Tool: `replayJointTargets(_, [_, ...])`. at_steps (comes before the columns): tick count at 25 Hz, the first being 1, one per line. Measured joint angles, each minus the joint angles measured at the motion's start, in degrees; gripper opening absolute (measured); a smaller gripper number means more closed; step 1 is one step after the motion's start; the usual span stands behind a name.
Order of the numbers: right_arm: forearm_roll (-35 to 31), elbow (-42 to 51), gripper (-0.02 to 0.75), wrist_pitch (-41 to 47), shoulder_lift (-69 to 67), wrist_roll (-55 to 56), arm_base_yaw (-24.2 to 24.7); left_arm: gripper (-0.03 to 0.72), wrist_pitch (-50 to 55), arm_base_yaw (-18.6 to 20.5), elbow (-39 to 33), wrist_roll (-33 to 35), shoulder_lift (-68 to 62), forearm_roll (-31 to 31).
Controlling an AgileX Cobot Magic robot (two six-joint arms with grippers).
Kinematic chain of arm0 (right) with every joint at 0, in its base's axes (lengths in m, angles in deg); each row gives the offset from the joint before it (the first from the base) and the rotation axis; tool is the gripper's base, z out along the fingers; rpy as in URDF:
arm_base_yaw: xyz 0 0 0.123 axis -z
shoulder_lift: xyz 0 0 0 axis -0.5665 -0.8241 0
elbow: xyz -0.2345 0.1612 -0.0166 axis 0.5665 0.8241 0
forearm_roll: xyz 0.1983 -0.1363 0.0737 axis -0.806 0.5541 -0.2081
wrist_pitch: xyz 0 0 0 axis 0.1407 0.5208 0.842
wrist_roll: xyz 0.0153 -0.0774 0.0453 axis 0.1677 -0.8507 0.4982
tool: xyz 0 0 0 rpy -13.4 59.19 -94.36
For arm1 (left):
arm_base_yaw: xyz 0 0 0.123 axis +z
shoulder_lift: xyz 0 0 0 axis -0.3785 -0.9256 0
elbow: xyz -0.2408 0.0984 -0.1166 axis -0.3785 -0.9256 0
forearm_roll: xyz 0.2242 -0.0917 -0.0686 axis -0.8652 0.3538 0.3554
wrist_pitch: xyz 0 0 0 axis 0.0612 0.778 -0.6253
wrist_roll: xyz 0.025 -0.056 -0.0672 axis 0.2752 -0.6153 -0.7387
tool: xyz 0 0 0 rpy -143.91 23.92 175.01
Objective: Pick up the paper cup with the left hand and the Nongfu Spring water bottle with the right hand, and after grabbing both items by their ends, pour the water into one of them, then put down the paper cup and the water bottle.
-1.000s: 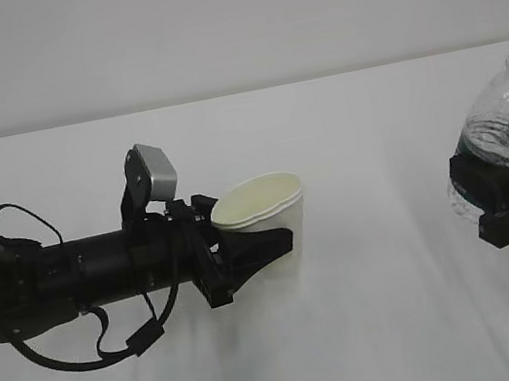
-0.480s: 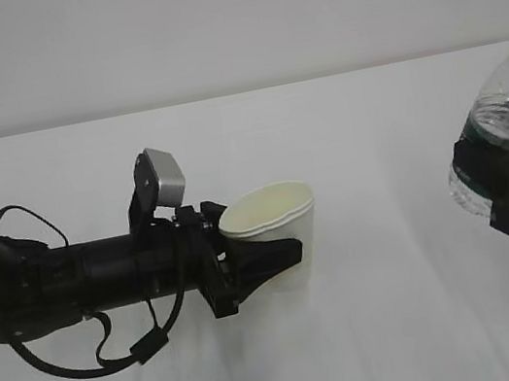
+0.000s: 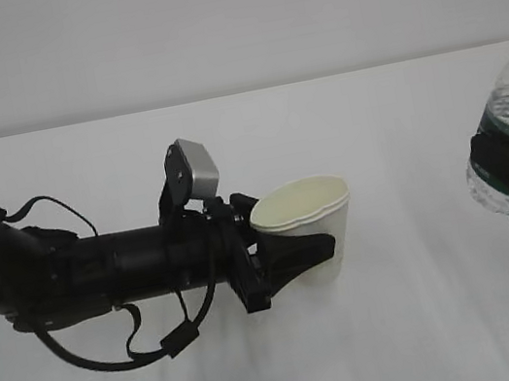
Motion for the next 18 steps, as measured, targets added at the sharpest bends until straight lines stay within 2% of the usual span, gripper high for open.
replayJointTargets(5, [0.1,0.0,0.406,4.9,1.1,0.1,0.0,0.435,4.2,-0.1,4.5,-2.5,0.0,-3.4])
replayJointTargets(11, [0.1,-0.4,0.406,7.5,1.1,0.1,0.0,0.434,5.2,-0.2,4.8,-3.9,0.0,-7.3])
replayJointTargets(18, [0.3,-2.7,0.406,12.0,1.1,0.2,0.0,0.433,5.7,-4.1,4.8,-4.1,0.0,-8.2])
